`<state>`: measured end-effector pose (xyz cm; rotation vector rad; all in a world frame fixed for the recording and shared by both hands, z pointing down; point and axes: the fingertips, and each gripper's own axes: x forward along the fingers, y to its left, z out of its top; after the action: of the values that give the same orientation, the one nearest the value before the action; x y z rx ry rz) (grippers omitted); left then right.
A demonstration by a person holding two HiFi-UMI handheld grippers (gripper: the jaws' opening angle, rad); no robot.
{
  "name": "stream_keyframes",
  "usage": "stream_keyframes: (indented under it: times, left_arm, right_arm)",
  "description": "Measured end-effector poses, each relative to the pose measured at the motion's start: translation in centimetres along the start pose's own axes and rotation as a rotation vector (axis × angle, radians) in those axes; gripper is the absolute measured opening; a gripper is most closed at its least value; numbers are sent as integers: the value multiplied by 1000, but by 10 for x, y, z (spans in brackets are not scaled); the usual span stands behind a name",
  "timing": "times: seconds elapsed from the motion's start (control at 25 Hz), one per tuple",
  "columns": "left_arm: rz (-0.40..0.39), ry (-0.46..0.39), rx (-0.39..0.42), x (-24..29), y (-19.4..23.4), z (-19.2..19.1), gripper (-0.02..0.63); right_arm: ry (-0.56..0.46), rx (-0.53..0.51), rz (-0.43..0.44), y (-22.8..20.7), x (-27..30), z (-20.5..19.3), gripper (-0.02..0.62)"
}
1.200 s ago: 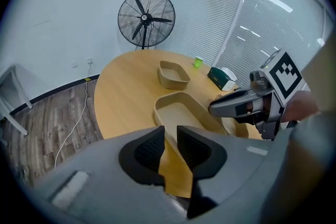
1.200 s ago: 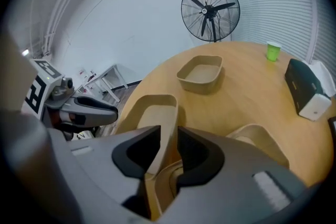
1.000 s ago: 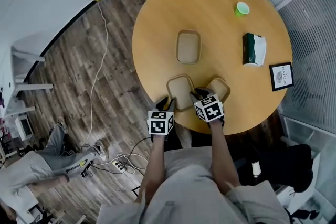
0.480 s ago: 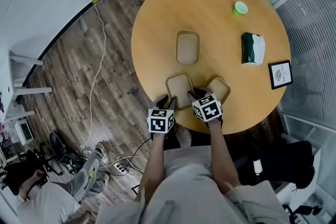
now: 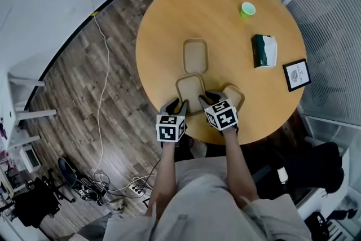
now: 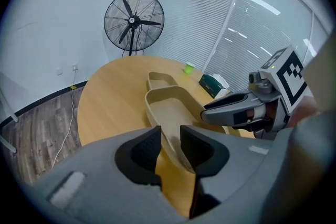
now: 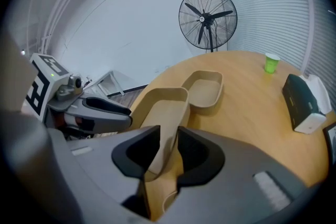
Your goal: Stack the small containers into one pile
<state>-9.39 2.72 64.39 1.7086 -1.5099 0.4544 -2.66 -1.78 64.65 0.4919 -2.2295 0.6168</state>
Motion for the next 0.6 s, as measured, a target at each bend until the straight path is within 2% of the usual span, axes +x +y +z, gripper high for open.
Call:
stream_keyframes:
  times: [0.4,0.6]
  left_arm:
    - [-44,-44,58,15,2,54,120]
    - [-65,-72,92,25,2,84,120]
  right_arm:
    - [-39,22,-35,-20,-4,25,106]
    - [-81,38,-23,-32,-8,45,107]
